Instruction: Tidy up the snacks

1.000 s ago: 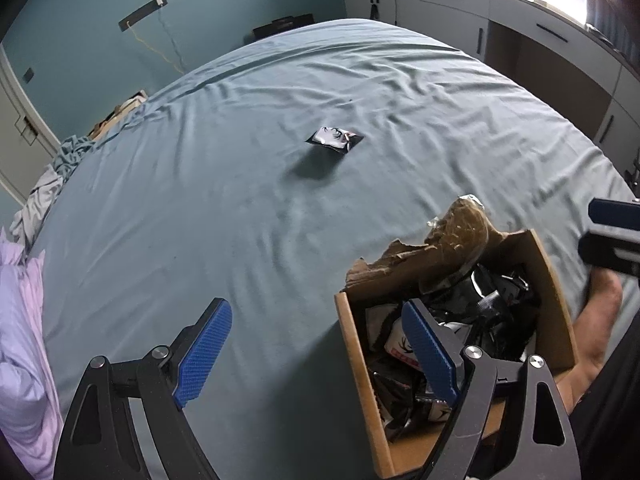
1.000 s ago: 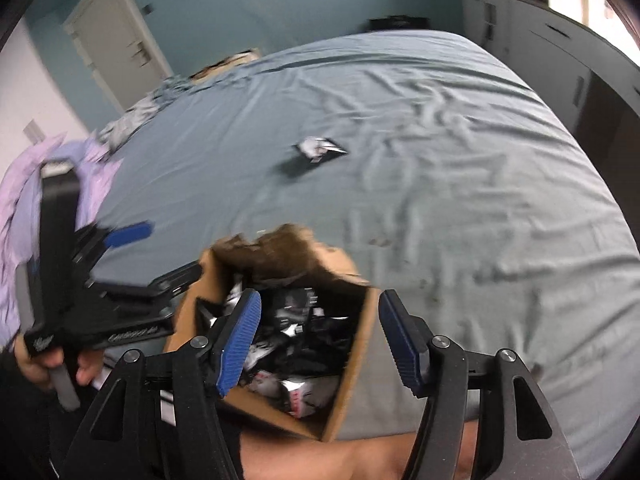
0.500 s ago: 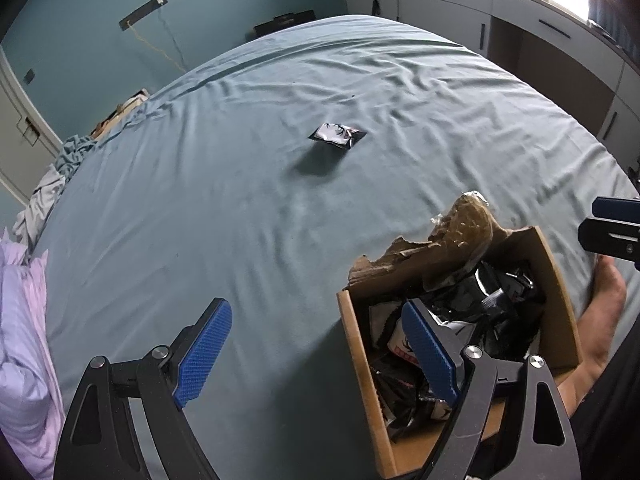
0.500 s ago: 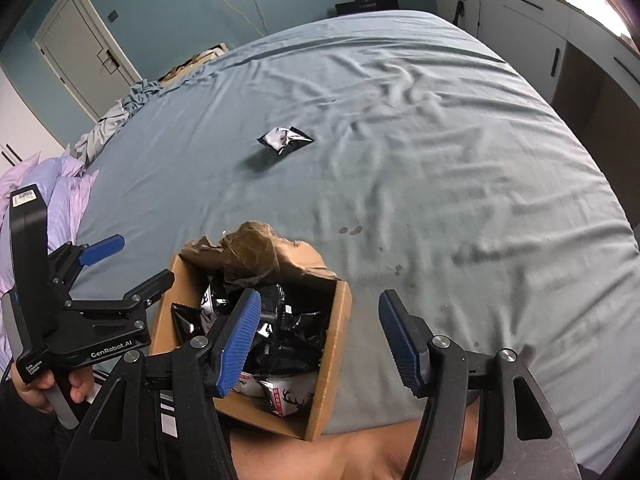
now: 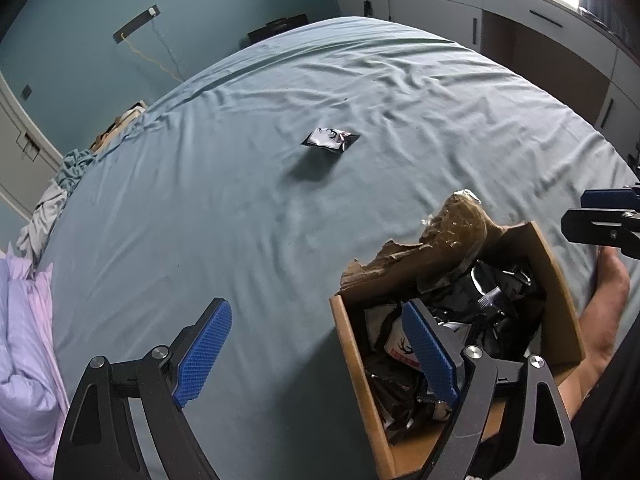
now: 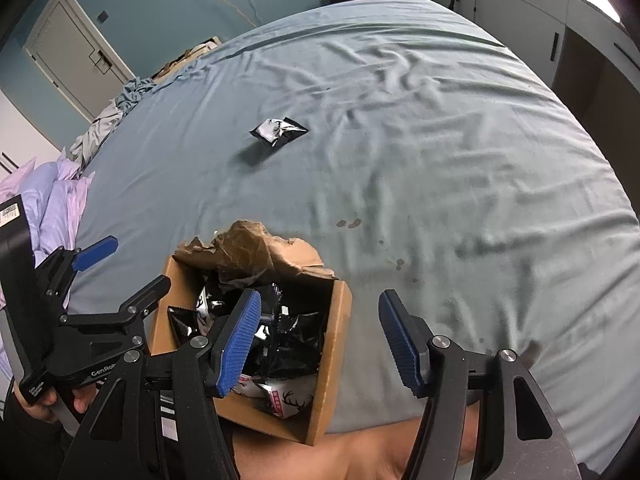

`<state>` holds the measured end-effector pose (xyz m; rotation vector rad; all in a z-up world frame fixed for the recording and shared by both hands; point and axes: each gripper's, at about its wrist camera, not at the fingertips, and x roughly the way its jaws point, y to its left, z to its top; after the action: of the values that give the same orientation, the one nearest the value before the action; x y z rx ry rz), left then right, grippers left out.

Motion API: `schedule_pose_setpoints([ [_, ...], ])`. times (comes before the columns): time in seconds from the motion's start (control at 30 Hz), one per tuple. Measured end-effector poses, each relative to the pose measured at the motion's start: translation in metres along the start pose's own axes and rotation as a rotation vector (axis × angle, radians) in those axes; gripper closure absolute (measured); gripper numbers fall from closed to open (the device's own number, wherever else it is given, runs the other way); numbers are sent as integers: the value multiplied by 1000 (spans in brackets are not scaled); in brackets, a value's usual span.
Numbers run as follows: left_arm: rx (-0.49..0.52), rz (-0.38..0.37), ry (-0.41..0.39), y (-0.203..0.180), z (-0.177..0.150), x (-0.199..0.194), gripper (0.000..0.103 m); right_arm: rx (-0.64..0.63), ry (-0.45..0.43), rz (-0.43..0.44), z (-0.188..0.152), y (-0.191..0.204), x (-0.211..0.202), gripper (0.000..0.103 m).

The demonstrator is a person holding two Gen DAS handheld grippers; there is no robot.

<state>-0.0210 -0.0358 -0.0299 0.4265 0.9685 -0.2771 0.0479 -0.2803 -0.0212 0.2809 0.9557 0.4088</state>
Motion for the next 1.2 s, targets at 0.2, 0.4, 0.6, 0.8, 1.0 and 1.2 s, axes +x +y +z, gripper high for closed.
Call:
schedule_pose_setpoints([
  [0.2, 0, 8, -5, 0, 4, -1, 14, 21, 3, -32, 0, -2, 2, 43],
  [0.4, 30, 44, -39, -1, 9, -3, 14, 32, -71, -20, -1, -5, -10, 43],
  [0.6, 61, 64, -43, 5, 36, 5, 14, 49, 9, -50, 1, -11, 5, 43],
  [0.8, 25, 22, 13, 10, 81, 36, 3, 16, 45, -27, 6, -5, 13, 43],
  [1.0, 35, 26, 74, 5, 151, 109, 0, 55, 103, -19, 16, -18, 35, 43],
  [1.2, -14, 21, 217, -1, 202, 207, 0, 143, 128, 8, 26, -39, 49, 43],
])
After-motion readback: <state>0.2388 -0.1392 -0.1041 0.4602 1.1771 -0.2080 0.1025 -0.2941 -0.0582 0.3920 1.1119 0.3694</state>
